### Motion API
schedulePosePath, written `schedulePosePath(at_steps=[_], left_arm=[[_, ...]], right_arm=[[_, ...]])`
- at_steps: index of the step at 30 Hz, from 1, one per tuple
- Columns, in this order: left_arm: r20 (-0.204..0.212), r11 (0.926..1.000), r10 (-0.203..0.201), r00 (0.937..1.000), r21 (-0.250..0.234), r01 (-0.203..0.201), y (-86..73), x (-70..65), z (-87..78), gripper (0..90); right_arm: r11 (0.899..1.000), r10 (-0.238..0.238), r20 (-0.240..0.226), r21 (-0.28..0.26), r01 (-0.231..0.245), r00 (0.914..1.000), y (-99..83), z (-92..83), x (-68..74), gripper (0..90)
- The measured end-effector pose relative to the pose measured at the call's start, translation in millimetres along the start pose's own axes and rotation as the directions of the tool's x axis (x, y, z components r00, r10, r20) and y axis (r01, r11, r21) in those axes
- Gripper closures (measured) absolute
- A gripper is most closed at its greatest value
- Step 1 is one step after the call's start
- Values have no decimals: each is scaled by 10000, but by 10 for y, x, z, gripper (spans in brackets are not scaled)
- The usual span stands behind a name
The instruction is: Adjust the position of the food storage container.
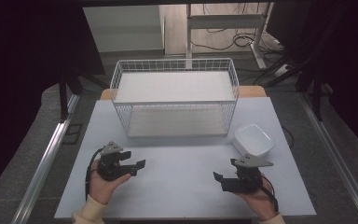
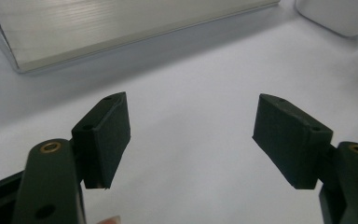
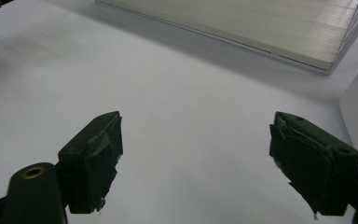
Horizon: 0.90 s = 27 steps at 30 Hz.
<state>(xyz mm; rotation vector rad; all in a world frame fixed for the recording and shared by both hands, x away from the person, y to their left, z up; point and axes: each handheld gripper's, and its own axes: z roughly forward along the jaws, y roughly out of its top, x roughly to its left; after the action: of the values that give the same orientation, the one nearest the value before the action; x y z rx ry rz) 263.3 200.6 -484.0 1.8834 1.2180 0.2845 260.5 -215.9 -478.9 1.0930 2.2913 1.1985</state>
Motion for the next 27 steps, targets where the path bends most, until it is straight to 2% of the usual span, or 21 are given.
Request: schedulePosePath(at_steps=[9,18,21,27], left_arm=[[178,9999,77,9998,107,-79,-1,-24,33,262],[315,9999,76,9995,131,-80,1,-33,49,250],[303,9999,-8,9995,135,4,4,-19,46,244],[497,9998,-103,9987,176,95,-4,-8,25,237]], right_arm=[[9997,157,-85,186,-156,9998,-14,18,-7,179],[9996,-77,-159,268,82,9998,-2,31,13,193],[9993,-231,-137,293,235,9996,20,30,22,194],[9997,-174,-36,167,174,9998,136,6,23,198]])
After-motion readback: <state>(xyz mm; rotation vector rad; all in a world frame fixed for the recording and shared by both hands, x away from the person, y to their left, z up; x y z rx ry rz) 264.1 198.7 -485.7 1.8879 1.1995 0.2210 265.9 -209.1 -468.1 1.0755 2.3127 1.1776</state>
